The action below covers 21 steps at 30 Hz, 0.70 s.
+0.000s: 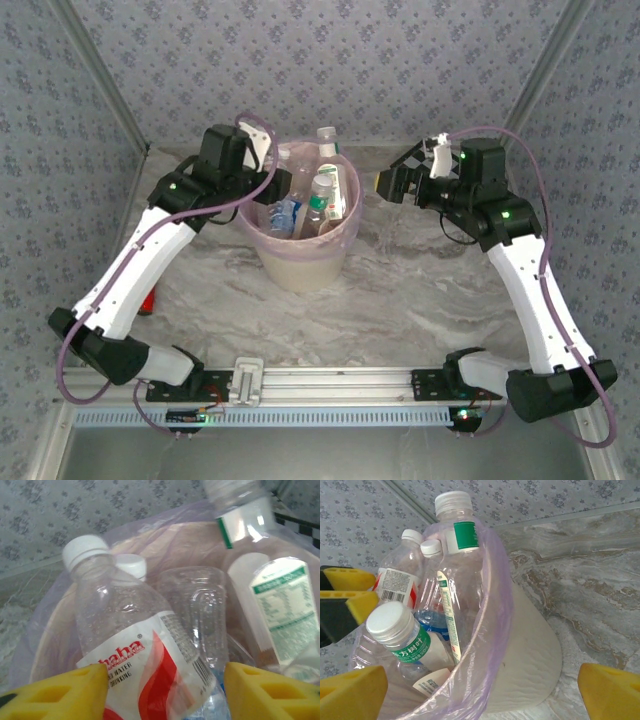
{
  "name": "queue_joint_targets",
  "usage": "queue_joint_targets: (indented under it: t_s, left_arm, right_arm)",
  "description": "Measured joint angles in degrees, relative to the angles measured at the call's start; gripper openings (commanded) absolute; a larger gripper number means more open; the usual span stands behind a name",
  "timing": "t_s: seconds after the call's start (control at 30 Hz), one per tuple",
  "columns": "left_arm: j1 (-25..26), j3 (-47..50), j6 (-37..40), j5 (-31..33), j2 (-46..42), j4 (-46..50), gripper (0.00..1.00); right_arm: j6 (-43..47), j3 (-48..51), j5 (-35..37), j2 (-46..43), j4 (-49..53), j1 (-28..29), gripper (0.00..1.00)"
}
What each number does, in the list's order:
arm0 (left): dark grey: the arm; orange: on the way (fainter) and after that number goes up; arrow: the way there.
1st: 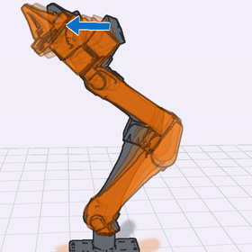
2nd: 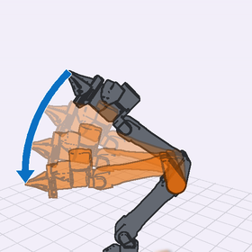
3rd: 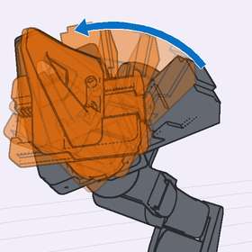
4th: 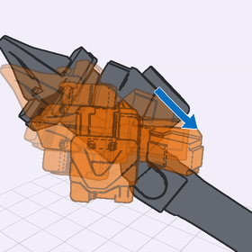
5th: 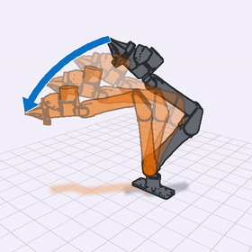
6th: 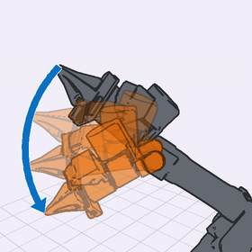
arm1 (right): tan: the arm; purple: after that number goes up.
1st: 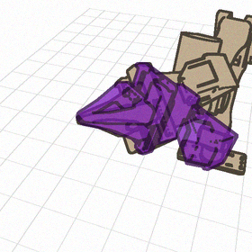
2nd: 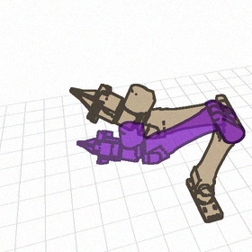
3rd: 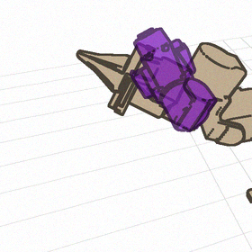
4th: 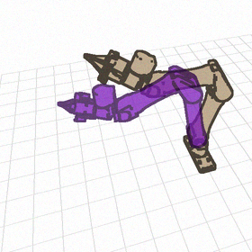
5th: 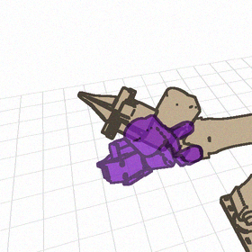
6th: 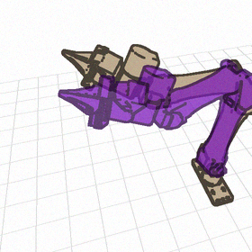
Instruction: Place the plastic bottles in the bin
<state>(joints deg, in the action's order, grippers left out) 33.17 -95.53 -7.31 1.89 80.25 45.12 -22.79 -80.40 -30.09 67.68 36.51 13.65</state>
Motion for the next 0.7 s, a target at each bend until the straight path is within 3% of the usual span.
queue_joint_targets:
  t_s: [0.27, 0.37, 0.47, 0.7]
  left_arm:
    - [-0.2, -5.7, 3.2, -1.3, -2.0, 2.5, 0.99]
    - [-1.9, -4.3, 3.8, 1.0, -5.3, 2.3, 0.99]
    - [-5.2, 2.7, 4.1, 5.5, -11.2, -0.6, 0.99]
    - [-14.0, 28.8, 4.0, 19.6, -22.9, -12.4, 0.99]
  right_arm:
    - [2.6, -0.1, 3.9, 0.0, 1.7, -0.6, 1.0]
    - [4.2, 0.0, 7.7, 0.0, 2.4, -1.7, 1.0]
    - [5.5, 2.2, 14.7, -1.1, 1.7, -2.3, 1.0]
    - [7.8, 21.0, 29.9, -5.0, -6.3, -4.2, 1.0]
